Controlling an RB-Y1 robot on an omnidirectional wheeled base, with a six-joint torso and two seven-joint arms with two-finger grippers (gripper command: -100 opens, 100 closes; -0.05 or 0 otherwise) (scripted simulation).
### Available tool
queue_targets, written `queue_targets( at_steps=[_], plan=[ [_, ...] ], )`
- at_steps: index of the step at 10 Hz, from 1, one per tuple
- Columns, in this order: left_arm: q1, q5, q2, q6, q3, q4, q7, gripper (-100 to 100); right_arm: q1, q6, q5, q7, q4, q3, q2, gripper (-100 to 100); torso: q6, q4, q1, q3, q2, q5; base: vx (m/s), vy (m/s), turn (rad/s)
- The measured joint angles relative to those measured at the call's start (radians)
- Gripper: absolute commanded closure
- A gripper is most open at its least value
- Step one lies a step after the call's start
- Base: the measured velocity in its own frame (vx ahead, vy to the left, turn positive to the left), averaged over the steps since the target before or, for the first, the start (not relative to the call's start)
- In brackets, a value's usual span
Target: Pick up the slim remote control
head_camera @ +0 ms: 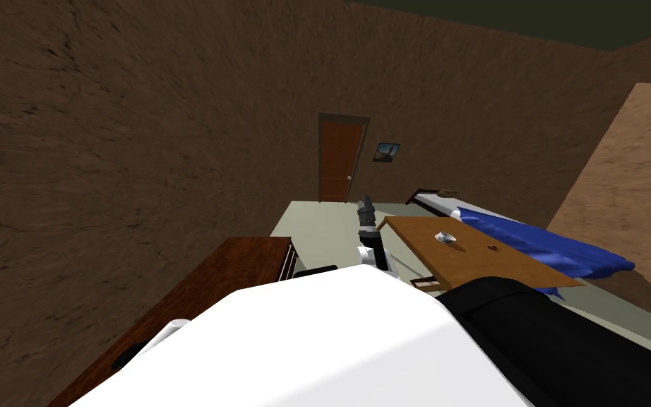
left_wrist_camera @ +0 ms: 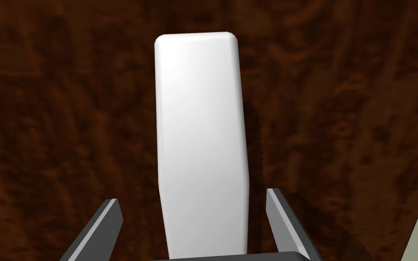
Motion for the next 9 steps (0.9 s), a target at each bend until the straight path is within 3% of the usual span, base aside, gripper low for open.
queue_targets(
  at_steps=[3, 8, 9],
  plan=[
    [0.045, 0.003, -0.026, 0.004, 0.024, -0.048, -0.070, -100, 0.000, 0.000, 0.000, 0.000, 0.000, 0.000, 0.000, 0, 0.001, 0.000, 0.001, 0.001, 0.001, 0.000, 0.113, 0.012, 0.133],
    [0.064, 0.027, -0.032, -0.030, 0.067, -0.009, -0.196, -100, 0.000, 0.000, 0.000, 0.000, 0.000, 0.000, 0.000, 0, 0.001, 0.001, -0.002, 0.003, 0.006, -0.001, 0.056, -0.023, 0.091],
    [0.053, 0.042, -0.019, -0.051, 0.084, 0.045, -0.242, -100, 0.000, 0.000, 0.000, 0.000, 0.000, 0.000, 0.000, 0, 0.000, 0.001, -0.003, 0.003, 0.005, -0.001, 0.043, -0.044, 0.141]
  ],
)
